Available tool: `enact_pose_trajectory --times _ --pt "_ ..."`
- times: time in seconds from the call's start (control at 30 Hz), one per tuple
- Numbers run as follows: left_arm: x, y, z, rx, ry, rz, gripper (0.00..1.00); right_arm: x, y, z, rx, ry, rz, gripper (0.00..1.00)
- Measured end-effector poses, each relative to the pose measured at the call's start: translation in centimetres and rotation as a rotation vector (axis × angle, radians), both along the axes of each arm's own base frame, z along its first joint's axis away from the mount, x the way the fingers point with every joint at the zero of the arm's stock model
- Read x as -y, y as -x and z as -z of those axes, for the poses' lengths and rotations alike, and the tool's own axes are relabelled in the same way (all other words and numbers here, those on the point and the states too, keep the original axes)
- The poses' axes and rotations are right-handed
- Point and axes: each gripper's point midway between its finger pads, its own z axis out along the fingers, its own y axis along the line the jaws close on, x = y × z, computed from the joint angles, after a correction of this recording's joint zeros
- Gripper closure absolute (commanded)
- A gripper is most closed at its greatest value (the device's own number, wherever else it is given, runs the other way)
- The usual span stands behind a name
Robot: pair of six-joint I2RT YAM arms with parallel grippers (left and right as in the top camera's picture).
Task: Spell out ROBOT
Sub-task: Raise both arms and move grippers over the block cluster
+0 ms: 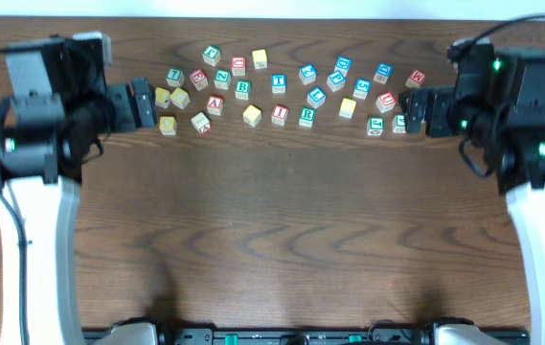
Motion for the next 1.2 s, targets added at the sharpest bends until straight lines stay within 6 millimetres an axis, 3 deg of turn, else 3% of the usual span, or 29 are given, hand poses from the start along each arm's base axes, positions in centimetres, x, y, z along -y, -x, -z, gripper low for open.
enact_pose_trajectory --times 0.23,0.4,0.53,1.2 --pt "-0.1 -1.6 2.6 -0.199 0.019 0.01 0.03 0.6 -2.2 2.0 -0.16 -0.022 0.007 0.01" --pt "-0.1 -2.3 5.2 -0.296 0.028 0.013 0.03 0.5 -3.5 4.7 -0.247 -0.029 0.003 0.01" --pt "-0.2 -2.5 6.0 -0.319 0.031 0.013 0.03 0.5 -4.0 6.6 -0.295 -0.03 0.004 0.01" --pt "0.1 -1.5 6.4 -0.382 0.139 -0.131 0.03 -2.2 -3.3 6.6 -0.315 -0.087 -0.076 0.02"
